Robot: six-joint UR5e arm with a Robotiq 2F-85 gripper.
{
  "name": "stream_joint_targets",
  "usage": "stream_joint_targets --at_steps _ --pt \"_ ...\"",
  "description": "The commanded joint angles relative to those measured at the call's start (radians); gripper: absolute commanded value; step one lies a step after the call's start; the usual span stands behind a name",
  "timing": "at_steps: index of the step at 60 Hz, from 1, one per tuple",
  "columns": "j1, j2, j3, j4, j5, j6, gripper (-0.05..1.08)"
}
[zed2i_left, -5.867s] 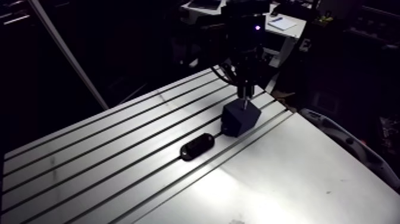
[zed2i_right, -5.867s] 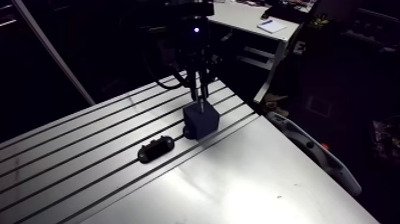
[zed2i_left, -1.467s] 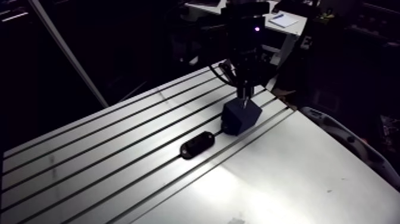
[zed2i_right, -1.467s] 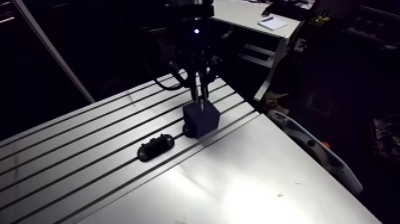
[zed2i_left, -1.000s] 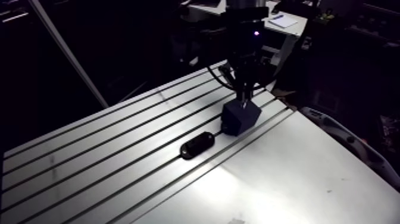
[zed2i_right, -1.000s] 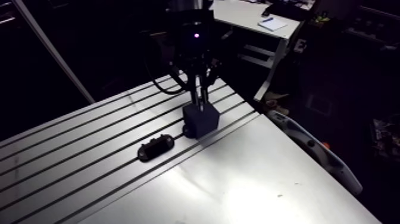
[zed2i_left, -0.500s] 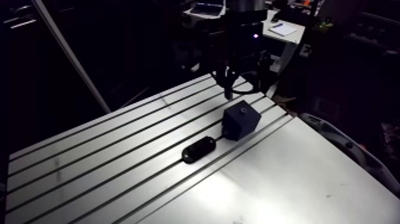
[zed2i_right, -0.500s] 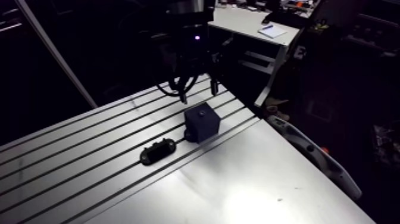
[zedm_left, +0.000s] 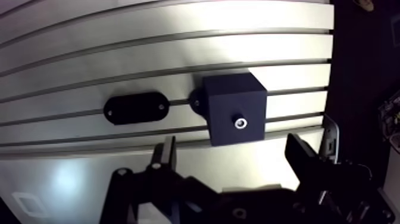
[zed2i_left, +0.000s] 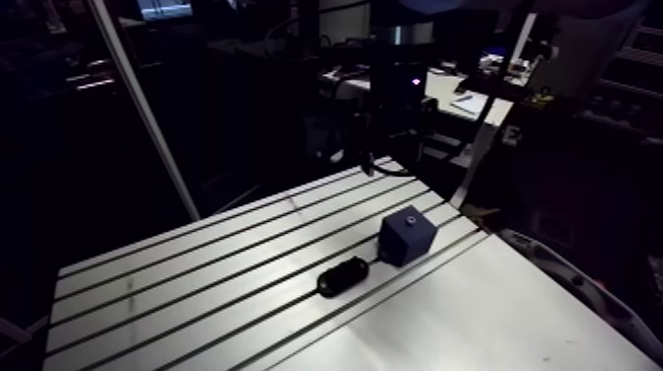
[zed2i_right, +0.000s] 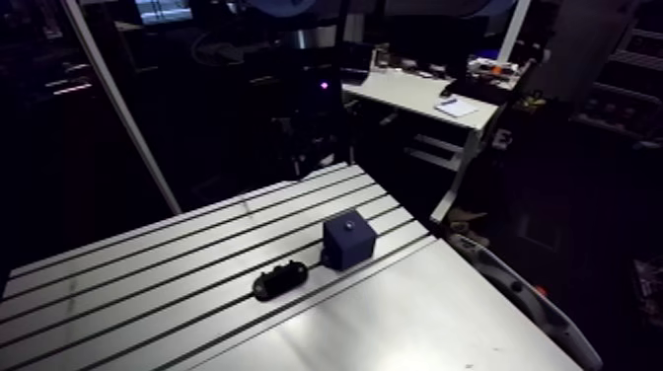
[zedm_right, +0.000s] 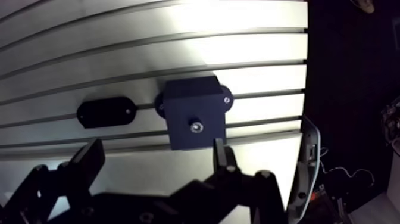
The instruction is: Pick up the M10 bolt and insert it into the hole until fully seated.
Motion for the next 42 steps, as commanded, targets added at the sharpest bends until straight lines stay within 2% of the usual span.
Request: stream_joint_targets --at_steps 1,6,11,13,18,26,42 --pt "0.144 -0.074 -0.031 0.091 0.038 0.114 0.01" --pt "0.175 -0.087 -0.069 0.129 0.040 0.139 0.01" --pt "0.184 -0.092 -0.100 0.162 0.044 0.146 0.01" --pt "0.194 -0.093 -0.134 0.187 0.049 0.146 0.01" --pt "0.211 -0.093 -0.183 0.228 0.047 0.147 0.01" --pt "0.234 -0.090 -0.226 0.258 0.047 0.147 0.01" --pt "0.253 -0.075 -0.262 0.260 0.046 0.158 0.01"
